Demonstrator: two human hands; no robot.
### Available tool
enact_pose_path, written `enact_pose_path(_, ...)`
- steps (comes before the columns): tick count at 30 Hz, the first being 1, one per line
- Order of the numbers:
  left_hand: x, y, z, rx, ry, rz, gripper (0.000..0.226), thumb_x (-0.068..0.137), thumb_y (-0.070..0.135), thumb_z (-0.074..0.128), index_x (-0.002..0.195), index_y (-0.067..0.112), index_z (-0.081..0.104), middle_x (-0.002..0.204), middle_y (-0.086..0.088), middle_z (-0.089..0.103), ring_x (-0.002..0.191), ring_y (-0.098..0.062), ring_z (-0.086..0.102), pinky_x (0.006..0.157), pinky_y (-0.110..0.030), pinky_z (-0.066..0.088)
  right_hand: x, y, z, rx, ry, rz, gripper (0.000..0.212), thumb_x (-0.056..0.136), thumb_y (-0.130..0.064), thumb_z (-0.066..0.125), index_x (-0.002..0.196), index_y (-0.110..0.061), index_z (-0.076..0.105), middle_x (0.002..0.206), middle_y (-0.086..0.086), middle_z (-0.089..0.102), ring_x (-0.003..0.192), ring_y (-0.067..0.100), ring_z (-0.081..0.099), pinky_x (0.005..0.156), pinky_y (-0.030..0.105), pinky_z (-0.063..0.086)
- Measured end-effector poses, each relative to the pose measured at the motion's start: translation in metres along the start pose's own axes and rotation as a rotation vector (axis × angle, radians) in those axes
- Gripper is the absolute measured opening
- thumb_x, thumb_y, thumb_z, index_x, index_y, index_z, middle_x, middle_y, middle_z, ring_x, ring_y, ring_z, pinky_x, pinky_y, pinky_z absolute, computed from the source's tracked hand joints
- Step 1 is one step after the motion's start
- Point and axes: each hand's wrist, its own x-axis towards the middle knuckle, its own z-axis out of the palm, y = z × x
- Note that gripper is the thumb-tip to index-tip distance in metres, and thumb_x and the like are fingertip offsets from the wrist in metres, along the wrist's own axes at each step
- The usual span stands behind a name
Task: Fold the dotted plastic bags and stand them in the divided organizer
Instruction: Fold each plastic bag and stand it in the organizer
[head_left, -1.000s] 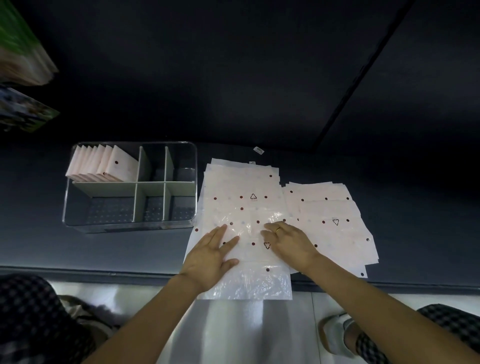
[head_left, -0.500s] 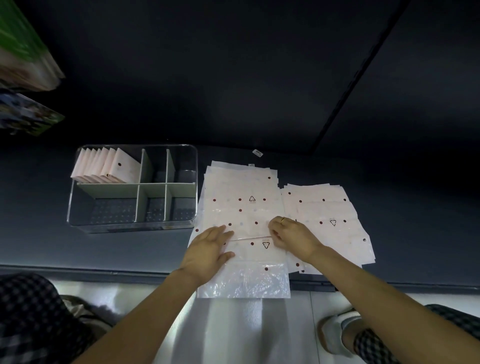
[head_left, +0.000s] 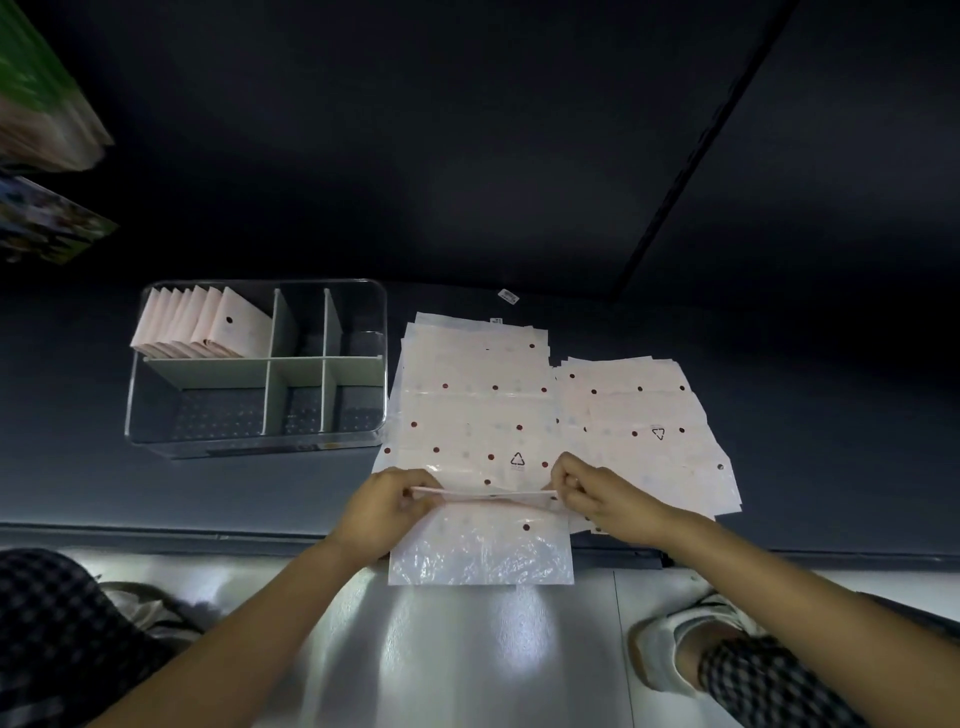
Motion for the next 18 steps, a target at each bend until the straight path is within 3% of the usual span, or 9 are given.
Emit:
enact_pose_path(2,0.003,0.004,0.001,-0.131,0.001,-0.034,0.006,0.089,0.020,0.064,0.085,0.023,0.067,0.079,-0.011,0.065,0.068,-0.019,0.056,0.063,-0.029,0.045,0.001,0.005,-0.002,0.144,0.055,0.058,0.008,0.096,-0.023,0.048,0.090,-0.019,0.045,0.064,-0.008,0.045,0.062,0.012,0.035,0.062,0.028,0.030)
enact_pose_path(4,0.008,0.007,0.001,-0.221,0.027,-0.056,0.007,0.091,0.019,0.061,0.084,0.021,0.063,0.074,-0.019,0.062,0.062,-0.020,0.052,0.056,-0.025,0.040,0.000,0.012,-0.007,0.245,0.065,0.130,0.015,0.090,-0.037,0.060,0.098,-0.028,0.051,0.088,-0.015,0.061,0.078,0.007,0.053,0.071,0.022,0.038)
enact_pose_path(5,0.012,0.009,0.002,-0.259,0.050,-0.060,0.008,0.092,0.019,0.060,0.084,0.021,0.062,0.069,-0.015,0.060,0.059,-0.016,0.050,0.052,-0.023,0.039,0.000,0.016,-0.009,0.266,0.062,0.160,0.023,0.085,-0.040,0.065,0.104,-0.034,0.053,0.103,-0.018,0.060,0.090,0.002,0.055,0.078,0.019,0.040)
enact_pose_path(7,0.018,0.014,0.004,-0.317,0.103,-0.059,0.012,0.093,0.021,0.058,0.081,0.023,0.061,0.064,-0.002,0.058,0.058,-0.011,0.048,0.053,-0.023,0.036,0.000,0.021,-0.011,0.300,0.092,0.202,0.036,0.080,-0.038,0.071,0.112,-0.038,0.054,0.112,-0.015,0.059,0.091,0.000,0.056,0.081,0.017,0.042)
enact_pose_path(10,0.027,0.017,0.012,-0.345,0.177,-0.109,0.015,0.094,0.027,0.056,0.088,0.013,0.056,0.072,-0.017,0.054,0.066,-0.020,0.047,0.063,-0.032,0.036,0.007,0.026,-0.005,0.510,0.255,0.243,0.022,0.086,-0.016,0.067,0.107,-0.018,0.062,0.106,0.001,0.068,0.091,0.012,0.064,0.085,0.025,0.052)
enact_pose_path(12,0.030,0.019,0.017,-0.303,0.215,-0.178,0.022,0.091,0.032,0.059,0.099,0.013,0.051,0.078,-0.013,0.057,0.070,-0.023,0.048,0.067,-0.035,0.041,0.013,0.024,0.002,0.564,0.379,0.301,0.009,0.090,-0.011,0.062,0.082,-0.015,0.061,0.082,0.000,0.065,0.072,0.007,0.062,0.076,0.024,0.052)
enact_pose_path(13,0.030,0.022,0.019,-0.269,0.220,-0.209,0.030,0.089,0.033,0.061,0.110,0.016,0.050,0.087,-0.009,0.061,0.076,-0.024,0.052,0.072,-0.037,0.044,0.017,0.025,0.004,0.519,0.438,0.335,0.026,0.090,-0.012,0.061,0.067,-0.016,0.051,0.066,-0.003,0.053,0.058,0.006,0.053,0.069,0.023,0.048)
enact_pose_path(15,0.026,0.028,0.024,-0.137,0.279,-0.213,0.050,0.088,0.031,0.063,0.131,0.019,0.042,0.115,-0.004,0.060,0.101,-0.025,0.055,0.087,-0.040,0.047,0.024,0.025,0.007,0.413,0.498,0.389,0.045,0.090,-0.015,0.062,0.059,-0.016,0.030,0.057,-0.004,0.029,0.052,0.011,0.030,0.060,0.026,0.033)
enact_pose_path(18,0.015,0.035,0.035,0.195,0.463,0.086,0.056,0.085,0.019,0.069,0.134,0.007,0.046,0.131,-0.012,0.051,0.121,-0.032,0.048,0.101,-0.045,0.041,0.031,0.025,0.007,0.322,0.516,0.418,0.049,0.089,-0.018,0.062,0.058,-0.017,0.025,0.057,-0.002,0.025,0.054,0.013,0.023,0.054,0.029,0.020)
